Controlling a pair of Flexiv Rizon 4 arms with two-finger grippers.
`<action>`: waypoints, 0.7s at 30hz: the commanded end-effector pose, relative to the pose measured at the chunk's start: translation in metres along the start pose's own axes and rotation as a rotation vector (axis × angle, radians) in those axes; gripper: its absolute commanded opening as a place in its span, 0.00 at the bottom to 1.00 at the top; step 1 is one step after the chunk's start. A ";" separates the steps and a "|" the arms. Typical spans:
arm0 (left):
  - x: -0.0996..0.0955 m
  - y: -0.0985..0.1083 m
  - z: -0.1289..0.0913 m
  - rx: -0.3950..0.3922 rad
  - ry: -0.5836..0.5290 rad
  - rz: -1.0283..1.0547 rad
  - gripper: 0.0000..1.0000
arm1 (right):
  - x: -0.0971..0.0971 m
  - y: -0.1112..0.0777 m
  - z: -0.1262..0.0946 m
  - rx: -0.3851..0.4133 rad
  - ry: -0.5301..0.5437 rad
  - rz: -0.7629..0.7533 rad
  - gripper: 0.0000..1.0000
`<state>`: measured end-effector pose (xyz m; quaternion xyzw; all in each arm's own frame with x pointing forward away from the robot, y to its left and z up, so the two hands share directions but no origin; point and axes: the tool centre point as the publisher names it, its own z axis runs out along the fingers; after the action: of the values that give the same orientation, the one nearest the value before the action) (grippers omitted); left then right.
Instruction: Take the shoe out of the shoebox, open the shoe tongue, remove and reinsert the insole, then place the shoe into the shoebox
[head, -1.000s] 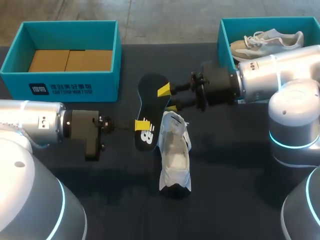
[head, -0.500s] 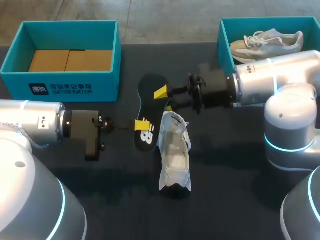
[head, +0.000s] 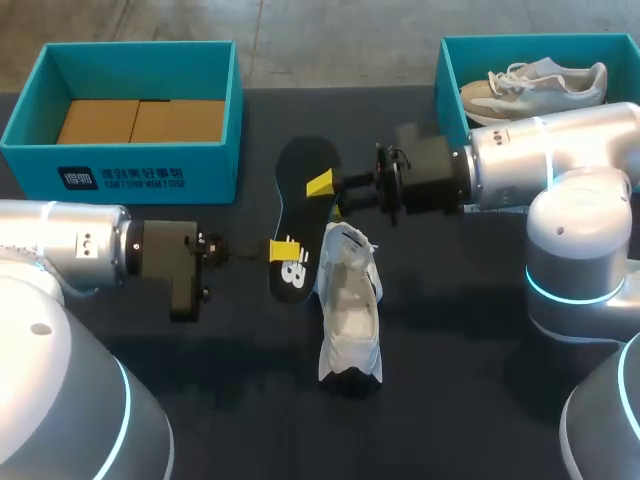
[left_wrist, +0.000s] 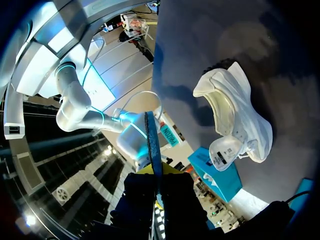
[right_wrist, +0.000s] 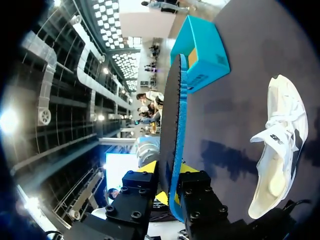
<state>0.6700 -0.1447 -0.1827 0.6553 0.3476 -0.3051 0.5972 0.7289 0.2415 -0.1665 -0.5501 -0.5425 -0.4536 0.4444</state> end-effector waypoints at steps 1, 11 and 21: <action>0.000 -0.001 0.001 -0.003 0.001 0.002 0.00 | 0.002 -0.002 -0.002 -0.022 0.006 -0.003 0.25; 0.000 -0.001 0.001 -0.003 0.001 0.002 0.00 | -0.002 -0.005 -0.004 -0.087 0.053 0.023 0.25; 0.000 -0.001 0.001 -0.003 0.001 0.002 0.00 | -0.002 -0.004 -0.003 -0.095 0.052 0.032 0.18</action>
<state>0.6700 -0.1448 -0.1827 0.6553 0.3476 -0.3051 0.5973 0.7254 0.2344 -0.1687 -0.5648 -0.5001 -0.4860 0.4412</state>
